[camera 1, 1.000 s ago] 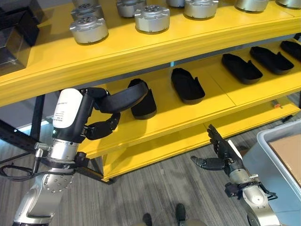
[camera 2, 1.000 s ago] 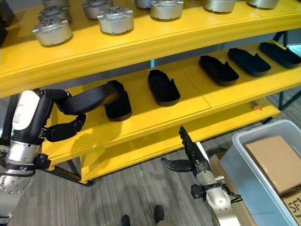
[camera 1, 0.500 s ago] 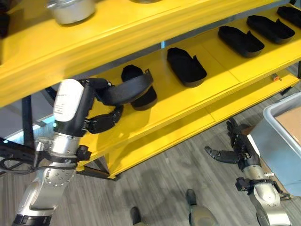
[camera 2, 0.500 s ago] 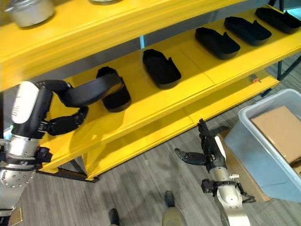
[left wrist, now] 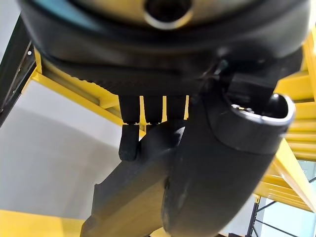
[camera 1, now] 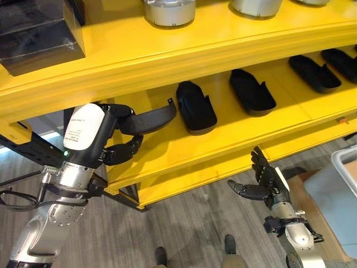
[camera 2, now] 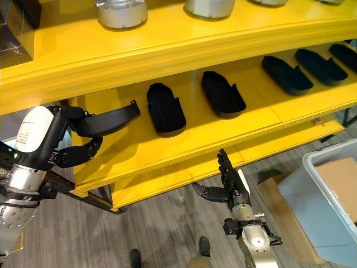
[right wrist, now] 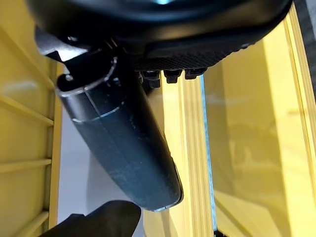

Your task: Move parts from the plastic box to the shelf.

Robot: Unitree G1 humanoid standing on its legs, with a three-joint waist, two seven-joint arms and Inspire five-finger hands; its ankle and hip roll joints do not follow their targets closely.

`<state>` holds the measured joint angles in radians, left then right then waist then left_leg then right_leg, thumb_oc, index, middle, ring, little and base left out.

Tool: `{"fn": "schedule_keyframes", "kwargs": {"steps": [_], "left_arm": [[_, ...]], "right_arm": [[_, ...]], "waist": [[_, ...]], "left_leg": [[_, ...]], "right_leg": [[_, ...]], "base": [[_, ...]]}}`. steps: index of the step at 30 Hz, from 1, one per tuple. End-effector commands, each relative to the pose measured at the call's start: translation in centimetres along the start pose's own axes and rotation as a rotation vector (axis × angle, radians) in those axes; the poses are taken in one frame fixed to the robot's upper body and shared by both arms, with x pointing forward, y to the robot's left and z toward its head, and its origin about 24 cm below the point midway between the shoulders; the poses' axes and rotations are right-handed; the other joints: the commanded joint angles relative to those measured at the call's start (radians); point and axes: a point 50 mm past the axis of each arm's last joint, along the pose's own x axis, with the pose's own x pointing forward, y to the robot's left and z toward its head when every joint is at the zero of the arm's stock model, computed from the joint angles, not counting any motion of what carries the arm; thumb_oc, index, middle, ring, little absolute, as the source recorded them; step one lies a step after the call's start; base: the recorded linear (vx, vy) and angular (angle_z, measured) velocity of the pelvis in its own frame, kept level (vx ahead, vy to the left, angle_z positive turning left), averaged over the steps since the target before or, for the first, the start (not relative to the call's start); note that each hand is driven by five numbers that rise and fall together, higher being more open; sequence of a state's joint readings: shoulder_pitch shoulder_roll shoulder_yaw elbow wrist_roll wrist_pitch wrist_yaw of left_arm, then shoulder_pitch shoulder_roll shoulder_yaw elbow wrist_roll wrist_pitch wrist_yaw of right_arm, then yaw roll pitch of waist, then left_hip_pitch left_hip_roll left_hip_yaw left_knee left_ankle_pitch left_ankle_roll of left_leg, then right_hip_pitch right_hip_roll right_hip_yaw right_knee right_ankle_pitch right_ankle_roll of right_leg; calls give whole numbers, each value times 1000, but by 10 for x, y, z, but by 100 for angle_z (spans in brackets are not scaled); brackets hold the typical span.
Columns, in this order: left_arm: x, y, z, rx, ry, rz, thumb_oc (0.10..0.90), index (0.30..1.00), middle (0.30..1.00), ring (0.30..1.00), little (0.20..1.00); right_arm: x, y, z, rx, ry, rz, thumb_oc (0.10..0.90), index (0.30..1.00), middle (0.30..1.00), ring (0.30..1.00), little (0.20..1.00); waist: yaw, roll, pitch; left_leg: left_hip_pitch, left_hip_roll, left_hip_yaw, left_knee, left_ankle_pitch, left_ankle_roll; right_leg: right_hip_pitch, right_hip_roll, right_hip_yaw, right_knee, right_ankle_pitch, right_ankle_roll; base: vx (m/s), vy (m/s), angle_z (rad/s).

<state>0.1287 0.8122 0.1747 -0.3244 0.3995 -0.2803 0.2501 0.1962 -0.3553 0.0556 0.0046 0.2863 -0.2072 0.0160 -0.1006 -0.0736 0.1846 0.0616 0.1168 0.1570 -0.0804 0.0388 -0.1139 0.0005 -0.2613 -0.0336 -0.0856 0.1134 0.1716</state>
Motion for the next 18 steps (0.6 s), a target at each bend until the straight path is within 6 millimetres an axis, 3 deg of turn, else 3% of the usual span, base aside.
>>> {"fn": "schedule_keyframes", "kwargs": {"steps": [1,11,18], "left_arm": [[22,65,18,110,-166,357,400,300,300,300,300],[20,61,3,206,-103,304,400,300,300,300,300],[29,42,-20,341,-44,148,400,300,300,300,300]], "right_arm": [[9,-7,35,-52,-186,18,900,1000,1000,1000,1000],[10,-7,26,-50,-137,18,900,1000,1000,1000,1000],[8,-10,21,-74,-107,19,900,1000,1000,1000,1000]], "waist": [[-18,7,-134],[-13,-18,-173],[-32,-10,-180]], "left_leg": [[-4,42,6,88,-97,29],[43,51,26,59,-98,25],[56,70,18,46,-84,10]], "right_leg": [[14,-70,28,70,-41,75],[39,-64,32,45,-42,73],[54,-45,26,57,-67,60]], "base": [[33,36,-30],[18,10,-6],[16,-25,2]]}}
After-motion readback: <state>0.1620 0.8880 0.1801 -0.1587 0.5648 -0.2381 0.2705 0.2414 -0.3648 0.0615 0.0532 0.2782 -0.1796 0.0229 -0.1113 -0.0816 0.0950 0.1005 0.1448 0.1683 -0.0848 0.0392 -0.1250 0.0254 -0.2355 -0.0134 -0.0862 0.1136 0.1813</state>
